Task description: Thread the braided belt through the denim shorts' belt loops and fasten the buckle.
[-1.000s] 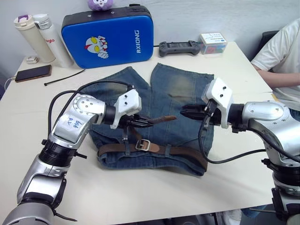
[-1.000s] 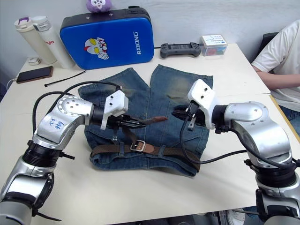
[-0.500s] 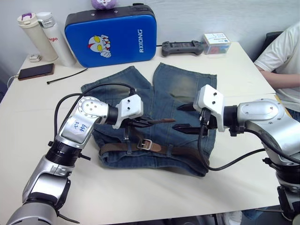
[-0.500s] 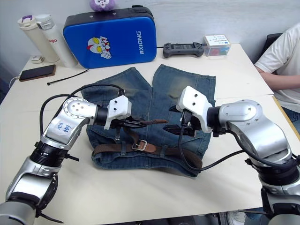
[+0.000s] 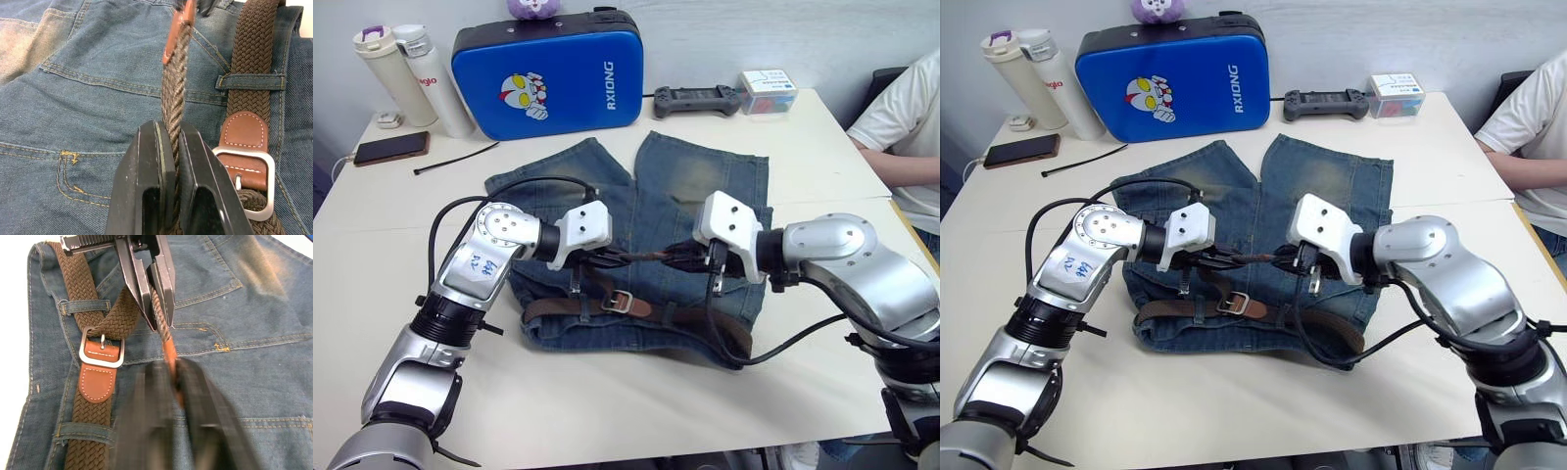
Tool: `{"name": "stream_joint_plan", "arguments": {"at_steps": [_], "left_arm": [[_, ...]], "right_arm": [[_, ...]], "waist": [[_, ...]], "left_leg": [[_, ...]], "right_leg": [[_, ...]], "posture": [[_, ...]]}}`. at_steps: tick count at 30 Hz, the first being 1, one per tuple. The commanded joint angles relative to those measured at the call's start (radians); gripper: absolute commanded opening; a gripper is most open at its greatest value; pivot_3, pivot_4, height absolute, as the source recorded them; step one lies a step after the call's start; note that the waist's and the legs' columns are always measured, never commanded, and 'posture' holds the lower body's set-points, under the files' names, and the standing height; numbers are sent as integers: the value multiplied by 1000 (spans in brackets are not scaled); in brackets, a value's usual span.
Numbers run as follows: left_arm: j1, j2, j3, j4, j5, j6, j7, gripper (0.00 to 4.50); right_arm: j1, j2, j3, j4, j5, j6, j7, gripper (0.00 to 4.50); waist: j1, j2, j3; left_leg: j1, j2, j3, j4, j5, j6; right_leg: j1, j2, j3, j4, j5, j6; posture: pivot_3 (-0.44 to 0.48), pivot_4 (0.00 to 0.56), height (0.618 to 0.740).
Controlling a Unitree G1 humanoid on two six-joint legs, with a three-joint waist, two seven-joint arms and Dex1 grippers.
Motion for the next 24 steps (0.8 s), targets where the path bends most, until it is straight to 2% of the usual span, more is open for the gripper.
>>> {"name": "stream_joint_plan", "arguments": {"at_steps": [1, 2, 4, 5, 10, 13, 20, 22, 24], "left_arm": [[-7, -2, 32, -54, -24, 17, 1, 0], [-9, -6, 40, -56, -36, 36, 2, 0], [-14, 0, 49, -65, -64, 71, -21, 868], [-16, 0, 54, -68, -62, 68, -15, 1107], [-29, -12, 64, -70, -45, 57, 24, 3352], [-42, -22, 59, -68, -45, 69, 33, 4485], [-51, -42, 35, -78, -47, 64, 19, 4485], [-49, -46, 22, -77, -31, 55, 22, 3941], [-51, -45, 19, -69, -23, 51, 25, 3209]], "right_arm": [[-10, 11, -9, -13, -3, -23, -6, 102], [-9, 13, -11, -12, -2, -24, -7, 102], [-10, 16, -10, -7, -4, -30, -8, 0], [-11, 18, -10, -5, -4, -31, -9, 0], [-17, 25, -10, 3, -2, -32, -13, 0], [-22, 31, -11, 4, 2, -25, -17, 0], [-24, 48, -26, 8, 19, -4, -29, 0], [-24, 51, -29, 5, 22, 7, -32, 0], [-25, 49, -30, 0, 23, 16, -37, 0]], "waist": [[0, 0, 0], [0, 0, 0], [-1, 0, 0], [-1, 0, 0], [-1, 0, 0], [-1, 0, 0], [-1, 0, 0], [-1, 0, 0], [-1, 0, 0]], "left_leg": [[0, 0, 0, 0, 0, 0], [0, 0, 0, 0, 0, 0], [0, 0, 0, 0, 0, 0], [0, 0, 0, 0, 0, 0], [0, 0, 0, 1, 0, 0], [0, 0, 0, 1, 0, 0], [0, 0, 0, 1, 0, 0], [0, 0, 0, 1, 0, 0], [0, 0, 0, 1, 0, 0]], "right_leg": [[0, 0, 0, 0, 0, 0], [0, 0, 0, 0, 0, 0], [0, 0, 0, 0, 0, 0], [0, 0, 0, 0, 0, 0], [0, 0, 0, 0, 0, 0], [0, 0, 0, 1, 0, 0], [0, 0, 0, 1, 0, 0], [0, 0, 0, 1, 0, 0], [0, 0, 0, 1, 0, 0]], "posture": [[0, 150, 740], [0, 150, 740], [0, 150, 740], [0, 150, 740], [0, 150, 740], [0, 150, 740], [0, 150, 740], [0, 150, 740], [0, 150, 740]]}}
